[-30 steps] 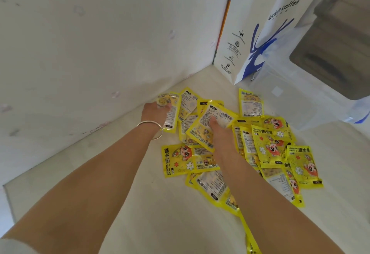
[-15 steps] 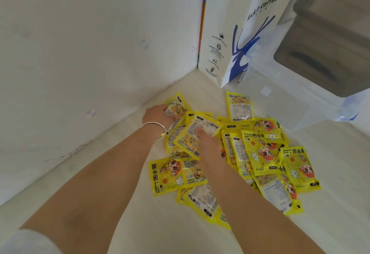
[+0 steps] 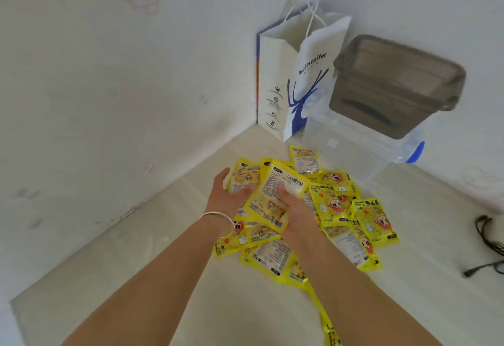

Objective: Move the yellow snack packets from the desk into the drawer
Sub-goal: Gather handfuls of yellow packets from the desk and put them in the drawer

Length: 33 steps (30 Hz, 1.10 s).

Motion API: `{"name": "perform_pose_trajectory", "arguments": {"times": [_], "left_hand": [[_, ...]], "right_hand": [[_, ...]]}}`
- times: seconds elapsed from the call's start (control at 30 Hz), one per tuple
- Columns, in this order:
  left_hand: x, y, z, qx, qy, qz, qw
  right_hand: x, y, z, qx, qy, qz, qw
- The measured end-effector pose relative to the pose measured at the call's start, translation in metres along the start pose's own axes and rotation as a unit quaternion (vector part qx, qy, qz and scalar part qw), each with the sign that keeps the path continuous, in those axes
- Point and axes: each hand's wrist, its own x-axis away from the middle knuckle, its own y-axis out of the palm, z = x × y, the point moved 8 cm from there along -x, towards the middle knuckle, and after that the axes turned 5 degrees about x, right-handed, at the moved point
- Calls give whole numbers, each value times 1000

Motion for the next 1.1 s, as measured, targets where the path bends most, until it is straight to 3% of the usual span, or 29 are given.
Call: {"name": "perform_pose_trajectory", "arguments": {"times": [0.23, 0.4, 0.77, 1.1], "left_hand": [[79, 40, -20, -43, -100, -87, 990], [134, 90, -44, -67, -103, -230, 965], [341, 245, -99, -189, -71, -466, 861], [550, 355, -212, -247, -67, -579, 774]], "right_hand": [[78, -59, 21, -63, -49, 98, 992], [149, -126, 46, -116, -84, 192, 971], [331, -313, 120, -280, -161, 345, 881], [483, -473, 233, -408, -192, 423, 786]]}}
